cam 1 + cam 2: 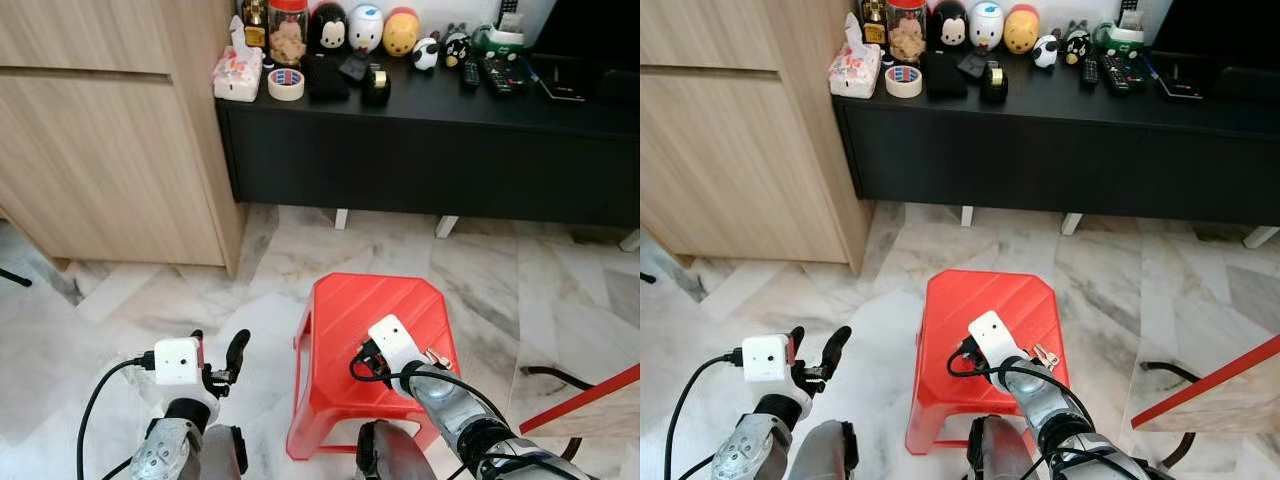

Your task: Hang keys on a hook

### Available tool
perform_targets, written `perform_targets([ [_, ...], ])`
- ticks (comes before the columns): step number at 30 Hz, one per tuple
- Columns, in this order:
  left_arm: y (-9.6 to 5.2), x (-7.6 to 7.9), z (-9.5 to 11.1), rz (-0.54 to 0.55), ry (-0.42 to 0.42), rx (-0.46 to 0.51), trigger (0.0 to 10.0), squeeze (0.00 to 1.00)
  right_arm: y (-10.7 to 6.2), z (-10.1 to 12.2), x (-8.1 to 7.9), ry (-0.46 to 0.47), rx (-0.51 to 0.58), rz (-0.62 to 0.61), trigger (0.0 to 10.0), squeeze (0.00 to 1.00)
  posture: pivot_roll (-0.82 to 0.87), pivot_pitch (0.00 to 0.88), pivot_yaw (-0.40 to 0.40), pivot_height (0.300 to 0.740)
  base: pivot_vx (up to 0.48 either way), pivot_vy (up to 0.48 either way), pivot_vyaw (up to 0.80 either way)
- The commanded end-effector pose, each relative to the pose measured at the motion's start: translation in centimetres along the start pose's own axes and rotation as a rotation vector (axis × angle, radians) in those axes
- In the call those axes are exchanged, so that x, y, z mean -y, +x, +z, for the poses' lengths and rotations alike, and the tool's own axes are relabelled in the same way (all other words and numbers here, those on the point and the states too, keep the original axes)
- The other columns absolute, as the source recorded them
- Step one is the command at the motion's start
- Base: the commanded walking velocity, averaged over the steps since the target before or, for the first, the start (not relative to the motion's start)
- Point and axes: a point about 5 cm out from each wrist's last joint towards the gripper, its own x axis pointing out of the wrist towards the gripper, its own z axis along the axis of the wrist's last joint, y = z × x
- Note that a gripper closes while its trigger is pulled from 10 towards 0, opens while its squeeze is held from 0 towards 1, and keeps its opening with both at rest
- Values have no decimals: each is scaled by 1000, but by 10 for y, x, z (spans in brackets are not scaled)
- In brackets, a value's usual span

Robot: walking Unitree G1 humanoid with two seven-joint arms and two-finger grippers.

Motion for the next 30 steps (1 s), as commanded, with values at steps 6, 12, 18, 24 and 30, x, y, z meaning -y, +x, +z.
perform_targets([
  [6,-6,4,-2,-3,-4,-19,10000,0,-3,-19,-1,-34,-114,53,10000,0,71,206,-135,626,0,0,0],
  [12,-10,5,-2,1,-5,-25,10000,0,-3,-25,-6,-78,-147,93,10000,0,79,217,-138,626,0,0,0],
  [18,-12,4,-2,3,-3,-34,10000,0,-3,-27,-17,-93,-144,183,10000,0,80,223,-138,626,0,0,0],
  [24,-12,5,-3,3,-3,-39,10000,0,-4,-28,-23,-108,-141,235,10000,0,78,223,-136,626,0,0,0],
  [30,-11,5,-3,3,-2,-41,10000,0,-4,-30,-24,-118,-146,257,0,0,76,220,-135,626,0,0,0],
])
